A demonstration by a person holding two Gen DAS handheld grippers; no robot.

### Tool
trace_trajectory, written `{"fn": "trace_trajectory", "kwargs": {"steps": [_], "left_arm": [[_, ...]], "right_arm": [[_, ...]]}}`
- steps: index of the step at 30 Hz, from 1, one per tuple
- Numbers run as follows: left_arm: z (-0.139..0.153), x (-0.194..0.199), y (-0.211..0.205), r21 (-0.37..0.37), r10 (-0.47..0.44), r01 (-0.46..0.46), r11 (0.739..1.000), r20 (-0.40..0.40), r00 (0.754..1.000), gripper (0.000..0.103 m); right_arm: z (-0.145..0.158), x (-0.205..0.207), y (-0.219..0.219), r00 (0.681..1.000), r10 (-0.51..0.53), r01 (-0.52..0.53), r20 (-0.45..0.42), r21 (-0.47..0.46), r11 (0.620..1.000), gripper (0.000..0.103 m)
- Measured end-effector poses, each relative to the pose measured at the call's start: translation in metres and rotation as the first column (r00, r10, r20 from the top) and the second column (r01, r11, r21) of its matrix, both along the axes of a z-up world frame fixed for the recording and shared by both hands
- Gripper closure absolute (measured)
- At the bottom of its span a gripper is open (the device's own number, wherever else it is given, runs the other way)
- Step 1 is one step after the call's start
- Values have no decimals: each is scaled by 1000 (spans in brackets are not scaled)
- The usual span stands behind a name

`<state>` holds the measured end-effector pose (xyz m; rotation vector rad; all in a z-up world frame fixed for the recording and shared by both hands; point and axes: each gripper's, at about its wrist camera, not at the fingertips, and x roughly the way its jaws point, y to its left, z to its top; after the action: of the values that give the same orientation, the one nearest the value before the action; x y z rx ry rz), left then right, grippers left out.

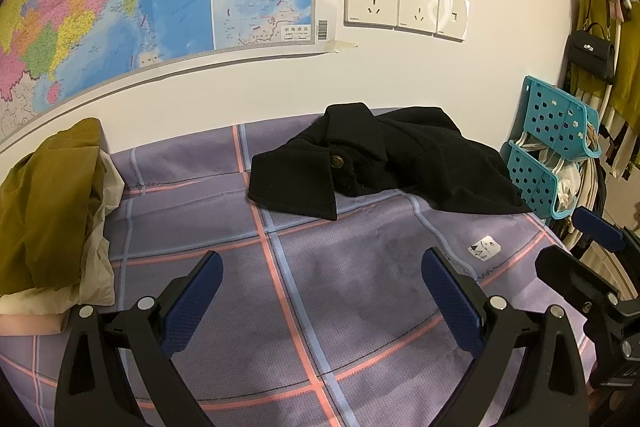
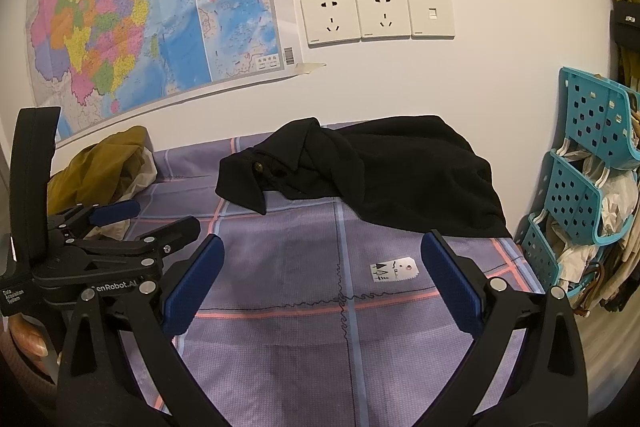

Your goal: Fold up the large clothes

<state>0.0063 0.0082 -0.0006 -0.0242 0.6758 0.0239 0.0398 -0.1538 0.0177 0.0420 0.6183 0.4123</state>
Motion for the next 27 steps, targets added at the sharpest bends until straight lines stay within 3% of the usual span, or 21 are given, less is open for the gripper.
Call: {"fn": "trace_trajectory", "kwargs": {"steps": [17,27], "left_arm": [[-9,22,13,0,10,-10,1000,-40,999,7],[-22,74,39,0,30,-30,1000,-78,997,7]], "right_arm": [[-3,19,6,999,40,-41,-13,-14,999,6],[-13,99,15,991,112,-116,-75,-57,992,6]]}}
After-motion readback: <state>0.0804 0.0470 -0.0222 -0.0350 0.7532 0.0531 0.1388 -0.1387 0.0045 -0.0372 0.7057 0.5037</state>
